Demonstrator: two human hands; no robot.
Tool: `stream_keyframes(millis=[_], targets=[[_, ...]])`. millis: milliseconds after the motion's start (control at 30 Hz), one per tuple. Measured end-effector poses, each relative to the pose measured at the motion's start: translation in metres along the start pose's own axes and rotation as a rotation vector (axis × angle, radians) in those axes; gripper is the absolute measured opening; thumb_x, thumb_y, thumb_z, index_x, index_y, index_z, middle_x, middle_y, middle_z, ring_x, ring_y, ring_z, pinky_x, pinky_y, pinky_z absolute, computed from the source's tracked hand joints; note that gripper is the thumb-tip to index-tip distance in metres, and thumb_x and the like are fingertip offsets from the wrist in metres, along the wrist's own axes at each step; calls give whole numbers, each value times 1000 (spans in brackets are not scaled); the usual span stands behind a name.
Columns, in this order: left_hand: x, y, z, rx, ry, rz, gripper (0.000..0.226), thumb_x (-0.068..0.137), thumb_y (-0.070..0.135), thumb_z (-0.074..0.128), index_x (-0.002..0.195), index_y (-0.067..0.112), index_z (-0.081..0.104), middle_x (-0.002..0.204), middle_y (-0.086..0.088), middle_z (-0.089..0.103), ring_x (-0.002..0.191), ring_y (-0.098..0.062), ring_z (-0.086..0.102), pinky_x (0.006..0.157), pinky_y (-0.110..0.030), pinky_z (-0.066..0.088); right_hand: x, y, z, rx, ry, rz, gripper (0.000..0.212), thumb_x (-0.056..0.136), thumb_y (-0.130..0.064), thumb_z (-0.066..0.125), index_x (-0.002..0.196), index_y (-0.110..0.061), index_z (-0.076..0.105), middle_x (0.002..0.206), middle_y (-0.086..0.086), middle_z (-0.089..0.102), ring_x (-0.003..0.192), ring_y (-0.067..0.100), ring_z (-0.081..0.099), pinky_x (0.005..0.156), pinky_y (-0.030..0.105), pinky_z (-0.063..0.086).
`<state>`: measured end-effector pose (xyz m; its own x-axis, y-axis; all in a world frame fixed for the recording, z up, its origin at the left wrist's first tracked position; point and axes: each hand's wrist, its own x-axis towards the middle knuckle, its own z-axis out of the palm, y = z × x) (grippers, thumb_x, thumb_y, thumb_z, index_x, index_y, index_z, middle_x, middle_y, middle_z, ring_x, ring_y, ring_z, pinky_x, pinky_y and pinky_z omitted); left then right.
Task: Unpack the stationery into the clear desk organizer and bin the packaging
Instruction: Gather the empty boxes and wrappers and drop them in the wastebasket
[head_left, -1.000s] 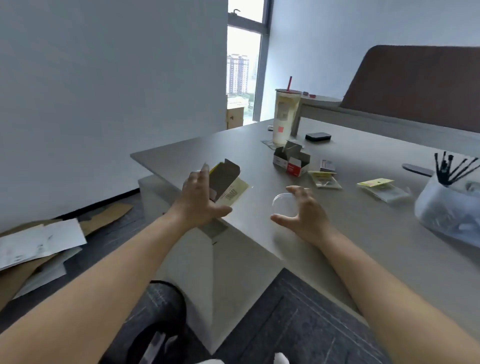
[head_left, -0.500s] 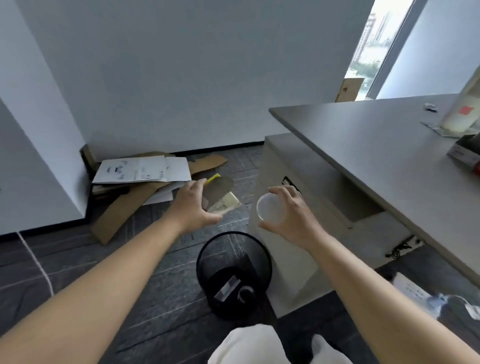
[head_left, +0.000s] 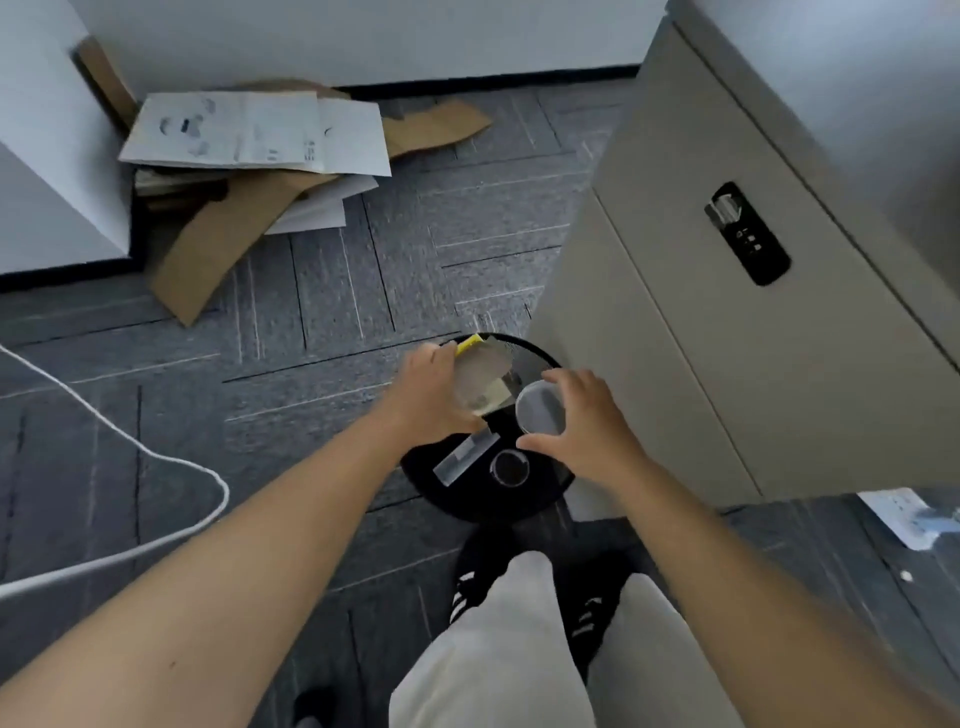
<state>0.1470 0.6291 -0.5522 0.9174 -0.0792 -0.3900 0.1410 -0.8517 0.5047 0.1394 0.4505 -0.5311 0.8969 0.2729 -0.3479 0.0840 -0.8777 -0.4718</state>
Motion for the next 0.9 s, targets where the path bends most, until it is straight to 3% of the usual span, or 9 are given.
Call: stream_keyframes(millis=[100,167,267,400,567,900], targets=[[19,-12,12,79,-95,-24,109,66,46,73,144,9,7,152,-11,16,140,-30,14,113,-39,19,23,12,16,-27,-44,1,80,74,-38,69,137,-13,27,146,7,25,135,22,24,109,33,24],[27,-19,16,134,-151,-29,108,69,50,70,145,11,3,154,-11,9,142,-29,7,116,-40,15,34,17,25,-55,-81,10,81,76,-40,66,140,-14,24,151,6,18,139,22,17,112,35,21],[36,-23,18,164,-166,-26,83,79,42,63,141,8,21,149,-12,25,138,-28,23,113,-42,24,43,21,34,-91,-105,16,70,84,-36,59,140,-12,25,151,10,22,139,24,18,113,34,17],[31,-19,12,214,-168,18,50,84,32,60,122,2,48,127,-16,52,116,-30,49,97,-43,42,39,16,31,-140,-100,27,53,88,-29,53,134,-9,35,144,13,32,134,28,28,110,37,26],[9,-8,-18,298,-136,67,50,86,33,56,127,7,46,126,-12,53,116,-29,50,96,-42,44,17,-3,-4,-197,-63,29,52,89,-28,50,135,-10,35,144,12,32,133,28,29,109,39,29],[-80,63,-121,488,115,246,50,88,32,50,132,11,40,136,-8,44,125,-25,40,104,-39,36,-75,-67,-105,-300,184,-20,36,89,-19,46,122,-3,47,132,15,43,122,31,39,101,38,35]])
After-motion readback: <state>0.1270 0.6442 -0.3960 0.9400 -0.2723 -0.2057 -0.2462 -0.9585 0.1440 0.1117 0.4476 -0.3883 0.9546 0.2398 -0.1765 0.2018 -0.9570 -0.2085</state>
